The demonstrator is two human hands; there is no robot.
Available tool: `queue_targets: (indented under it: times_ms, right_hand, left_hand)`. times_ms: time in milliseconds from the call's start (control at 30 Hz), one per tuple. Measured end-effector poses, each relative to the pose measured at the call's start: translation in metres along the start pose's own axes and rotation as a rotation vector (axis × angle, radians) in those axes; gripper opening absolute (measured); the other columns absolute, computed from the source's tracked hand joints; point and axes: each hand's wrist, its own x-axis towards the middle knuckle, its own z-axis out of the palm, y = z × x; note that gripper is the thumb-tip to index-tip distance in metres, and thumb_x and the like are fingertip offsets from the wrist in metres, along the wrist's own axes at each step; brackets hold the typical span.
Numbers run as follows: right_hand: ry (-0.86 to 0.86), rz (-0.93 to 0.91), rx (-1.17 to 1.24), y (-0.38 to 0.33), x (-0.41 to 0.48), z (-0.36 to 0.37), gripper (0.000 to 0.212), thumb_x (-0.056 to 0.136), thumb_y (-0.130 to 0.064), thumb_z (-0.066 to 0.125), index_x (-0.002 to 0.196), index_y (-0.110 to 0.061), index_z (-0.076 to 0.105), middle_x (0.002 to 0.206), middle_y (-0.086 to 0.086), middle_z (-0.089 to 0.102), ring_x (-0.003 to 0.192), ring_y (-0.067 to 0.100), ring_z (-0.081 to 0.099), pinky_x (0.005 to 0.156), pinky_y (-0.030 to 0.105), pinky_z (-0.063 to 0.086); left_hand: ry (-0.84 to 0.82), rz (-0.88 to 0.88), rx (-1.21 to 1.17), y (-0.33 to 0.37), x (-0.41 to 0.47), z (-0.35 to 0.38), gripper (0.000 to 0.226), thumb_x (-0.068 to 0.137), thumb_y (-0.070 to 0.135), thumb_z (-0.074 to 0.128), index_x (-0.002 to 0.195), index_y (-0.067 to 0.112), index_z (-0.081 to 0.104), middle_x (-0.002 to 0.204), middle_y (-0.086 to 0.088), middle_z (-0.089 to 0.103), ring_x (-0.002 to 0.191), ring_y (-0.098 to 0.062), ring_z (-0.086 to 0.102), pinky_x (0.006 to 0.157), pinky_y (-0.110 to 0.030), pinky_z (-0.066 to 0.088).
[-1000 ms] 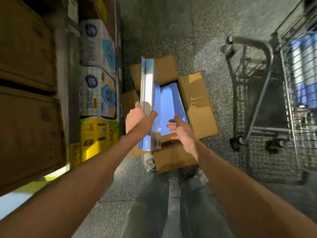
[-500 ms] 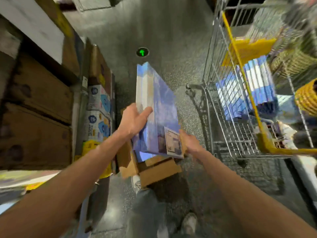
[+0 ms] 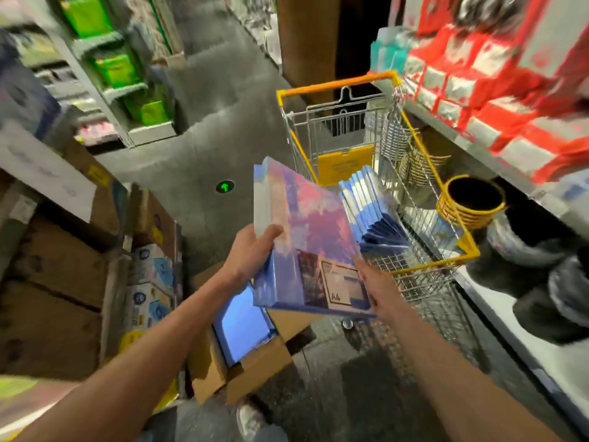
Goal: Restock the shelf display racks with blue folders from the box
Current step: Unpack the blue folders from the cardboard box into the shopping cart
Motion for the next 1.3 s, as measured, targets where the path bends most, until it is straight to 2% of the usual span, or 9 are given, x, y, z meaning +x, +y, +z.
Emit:
queue_targets:
  times_ms: [200,333,467,633,800,867,967,1100,1300]
  right_hand:
    - [0.193,-0.174,-0.059,-0.013,-0.001,-0.07,0.04,0.084,-0.049,0.073,0.084,-0.009,0.07,0.09,0.017,0.075,0.086,0.037,0.072,0.079,0.059,0.058]
    - [0.311,-0.257,-0.091,-0.027,0.0,-0.101,0.043,0.092,-0.043,0.067,0.081,-0.002,0.067,0.08,0.015,0.068,0.075,0.028,0.063,0.071,0.047,0.053]
    - [0.377,-0.285,-0.089,-0.041,0.019,-0.119,0.044,0.096,-0.04,0.061,0.076,-0.002,0.06,0.078,0.017,0.063,0.075,0.027,0.059,0.067,0.043,0.048]
    - [0.396,-0.224,-0.142,-0.074,0.06,-0.141,0.043,0.097,-0.037,0.059,0.07,-0.01,0.04,0.076,0.016,0.042,0.068,0.023,0.043,0.06,0.035,0.032]
    - [0.31,0.011,-0.275,-0.095,0.137,-0.158,0.061,0.091,-0.049,0.059,0.09,0.012,0.059,0.109,0.035,0.063,0.101,0.047,0.064,0.078,0.046,0.053]
    - [0.291,0.069,-0.356,-0.105,0.168,-0.161,0.049,0.089,-0.051,0.053,0.067,-0.007,0.056,0.093,0.03,0.068,0.09,0.039,0.067,0.08,0.047,0.052]
    - [0.303,0.062,-0.366,-0.138,0.193,-0.161,0.038,0.095,-0.042,0.047,0.067,-0.016,0.051,0.07,0.002,0.056,0.065,0.016,0.054,0.065,0.028,0.05]
    - [0.271,0.041,-0.285,-0.161,0.229,-0.168,0.037,0.09,-0.041,0.054,0.066,-0.013,0.057,0.08,0.011,0.065,0.066,0.021,0.052,0.064,0.036,0.037]
    - [0.172,0.056,-0.239,-0.2,0.268,-0.18,0.025,0.104,-0.026,0.045,0.084,-0.017,0.054,0.098,0.013,0.069,0.072,0.019,0.058,0.065,0.029,0.045]
  left_hand:
    - [-0.093,0.014,0.009,0.042,0.006,0.072,0.026,0.082,0.032,0.062,0.097,0.013,0.07,0.091,0.002,0.077,0.083,-0.014,0.073,0.083,-0.04,0.06]
    - [-0.115,-0.011,0.06,0.062,0.024,0.107,0.024,0.086,0.033,0.062,0.084,0.01,0.069,0.084,-0.001,0.072,0.07,-0.013,0.066,0.057,-0.024,0.052]
    - [-0.076,-0.108,0.033,0.06,0.056,0.136,0.049,0.063,0.047,0.073,0.092,0.006,0.074,0.09,-0.008,0.077,0.079,-0.024,0.074,0.071,-0.044,0.06]
    - [-0.056,-0.148,0.027,0.052,0.114,0.177,0.037,0.081,0.033,0.082,0.1,0.003,0.072,0.095,-0.009,0.075,0.08,-0.023,0.071,0.064,-0.031,0.052]
    - [-0.075,-0.16,0.015,0.057,0.179,0.219,0.028,0.08,0.022,0.082,0.1,0.007,0.07,0.093,-0.004,0.073,0.081,-0.02,0.069,0.067,-0.032,0.054]
    - [-0.072,-0.161,0.042,0.061,0.205,0.234,0.029,0.074,0.025,0.082,0.094,0.01,0.069,0.088,-0.004,0.074,0.077,-0.019,0.07,0.068,-0.035,0.059]
    - [0.013,-0.126,0.13,0.065,0.246,0.257,0.044,0.073,0.035,0.081,0.103,0.009,0.062,0.097,-0.006,0.07,0.09,-0.025,0.069,0.076,-0.04,0.058]
    - [0.087,-0.143,0.313,0.073,0.285,0.285,0.059,0.083,0.042,0.077,0.116,0.001,0.051,0.109,-0.013,0.062,0.102,-0.033,0.061,0.077,-0.036,0.046]
    - [0.102,-0.2,0.342,0.066,0.34,0.338,0.057,0.088,0.039,0.073,0.119,-0.001,0.047,0.104,-0.011,0.055,0.098,-0.03,0.057,0.073,-0.033,0.038]
